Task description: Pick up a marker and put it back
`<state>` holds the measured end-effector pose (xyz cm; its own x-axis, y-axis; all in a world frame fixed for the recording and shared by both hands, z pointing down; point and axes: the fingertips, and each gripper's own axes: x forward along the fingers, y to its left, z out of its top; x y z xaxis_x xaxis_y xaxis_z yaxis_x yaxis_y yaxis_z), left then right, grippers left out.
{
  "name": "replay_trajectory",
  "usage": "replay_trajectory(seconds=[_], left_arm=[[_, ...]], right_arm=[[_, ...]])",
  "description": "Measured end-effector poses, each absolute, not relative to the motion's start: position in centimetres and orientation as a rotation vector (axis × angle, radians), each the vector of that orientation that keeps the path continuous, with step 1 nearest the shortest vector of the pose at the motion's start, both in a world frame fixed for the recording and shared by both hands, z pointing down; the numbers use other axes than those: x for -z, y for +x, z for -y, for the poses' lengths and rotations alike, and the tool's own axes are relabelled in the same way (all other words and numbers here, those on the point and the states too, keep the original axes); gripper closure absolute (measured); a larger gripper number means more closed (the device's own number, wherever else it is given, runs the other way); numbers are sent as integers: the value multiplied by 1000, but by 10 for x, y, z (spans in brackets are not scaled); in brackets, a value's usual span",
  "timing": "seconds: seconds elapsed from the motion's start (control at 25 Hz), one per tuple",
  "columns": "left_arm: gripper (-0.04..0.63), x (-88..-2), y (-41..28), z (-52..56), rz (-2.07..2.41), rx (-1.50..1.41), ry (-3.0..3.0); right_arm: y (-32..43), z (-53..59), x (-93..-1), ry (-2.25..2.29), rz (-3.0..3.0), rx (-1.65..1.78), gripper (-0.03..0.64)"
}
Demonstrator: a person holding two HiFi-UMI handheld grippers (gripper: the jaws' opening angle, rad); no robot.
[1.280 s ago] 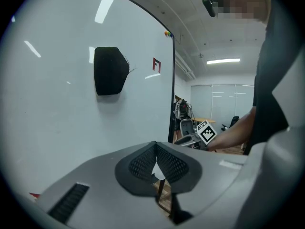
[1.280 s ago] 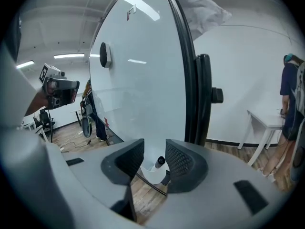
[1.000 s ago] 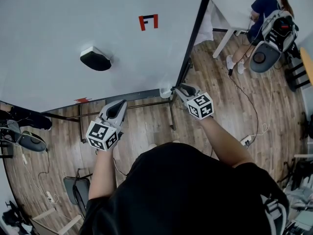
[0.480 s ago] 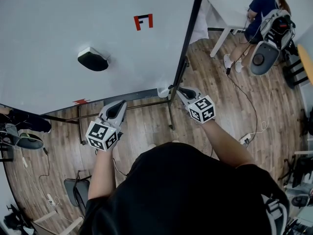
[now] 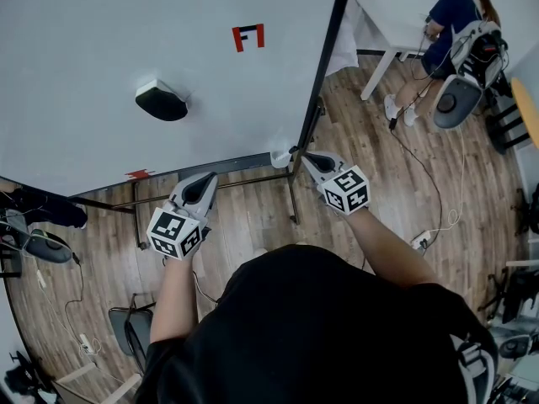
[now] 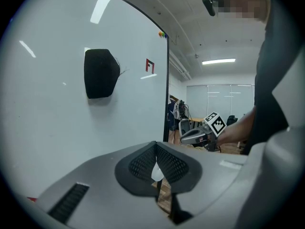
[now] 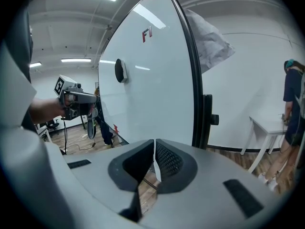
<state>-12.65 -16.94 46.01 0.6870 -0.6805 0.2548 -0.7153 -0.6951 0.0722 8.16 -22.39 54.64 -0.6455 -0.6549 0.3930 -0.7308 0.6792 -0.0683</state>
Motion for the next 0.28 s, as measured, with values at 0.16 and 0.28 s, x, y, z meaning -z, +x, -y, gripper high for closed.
replay_trajectory(seconds=[0.16,0.28], left_arm=[[584,-459,-126,166,1139,-306,2731],[584,-459,-125,162,1134,-302,2732]], right_arm=[[79,223,-544,1107,2545,-335,615],[76,222,-543,1115,2544,-352,618]])
